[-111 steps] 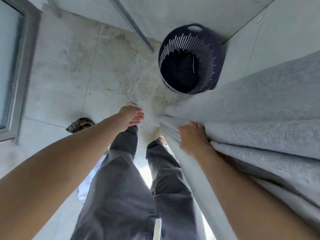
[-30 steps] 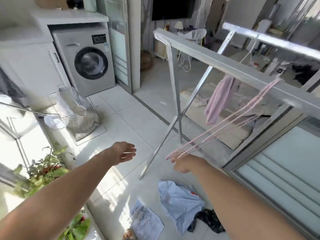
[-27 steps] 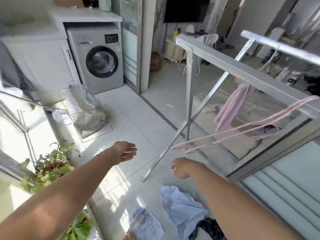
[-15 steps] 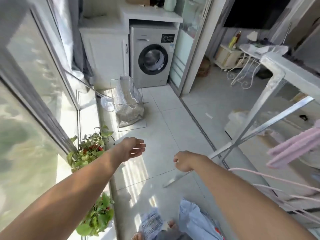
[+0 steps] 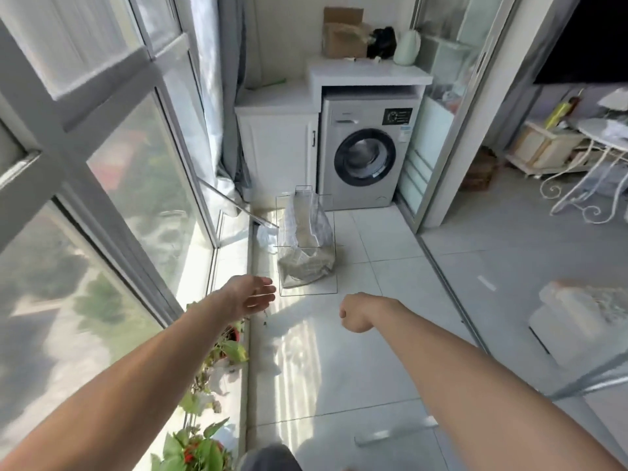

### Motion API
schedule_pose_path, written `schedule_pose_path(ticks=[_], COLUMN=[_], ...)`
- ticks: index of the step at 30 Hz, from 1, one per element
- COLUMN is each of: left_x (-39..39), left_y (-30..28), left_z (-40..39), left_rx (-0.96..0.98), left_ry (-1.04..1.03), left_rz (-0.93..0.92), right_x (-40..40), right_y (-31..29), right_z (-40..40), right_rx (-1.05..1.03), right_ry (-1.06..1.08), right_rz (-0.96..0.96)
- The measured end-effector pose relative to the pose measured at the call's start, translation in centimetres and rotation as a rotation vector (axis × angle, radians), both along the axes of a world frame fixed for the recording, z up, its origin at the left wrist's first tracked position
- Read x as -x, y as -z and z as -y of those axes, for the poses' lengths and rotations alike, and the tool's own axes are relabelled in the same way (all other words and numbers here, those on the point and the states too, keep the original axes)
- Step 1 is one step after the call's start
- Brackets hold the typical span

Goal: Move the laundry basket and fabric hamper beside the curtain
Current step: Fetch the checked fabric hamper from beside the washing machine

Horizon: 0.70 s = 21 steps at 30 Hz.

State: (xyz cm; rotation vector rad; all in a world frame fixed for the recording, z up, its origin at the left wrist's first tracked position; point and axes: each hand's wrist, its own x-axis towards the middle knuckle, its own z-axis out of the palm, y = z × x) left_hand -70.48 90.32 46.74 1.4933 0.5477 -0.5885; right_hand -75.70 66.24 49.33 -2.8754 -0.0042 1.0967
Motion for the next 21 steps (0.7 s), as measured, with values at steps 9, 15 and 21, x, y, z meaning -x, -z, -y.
schedule_pose_path(ticks=[9,15,21], left_x=[-7.1,-15.8,-26.0], left_y=[0.7,-1.0,-2.6], left_z=[1.9,3.5,2.3], left_rx=[-0.059,-0.037,0.049], left_ry=[0.03,0.098,0.138], left_rz=[-0.093,-0.067,-0.014], right_x=[-6.3,-12.8,-21.8], right_y=[1.3,-0.4,-1.8], right_z=[4.0,5.9,4.9], right_rx=[-0.076,-0.06,-0.043], right_ry=[0.092,0.169,0.241], right_rz=[-0.012,0.02,0.068])
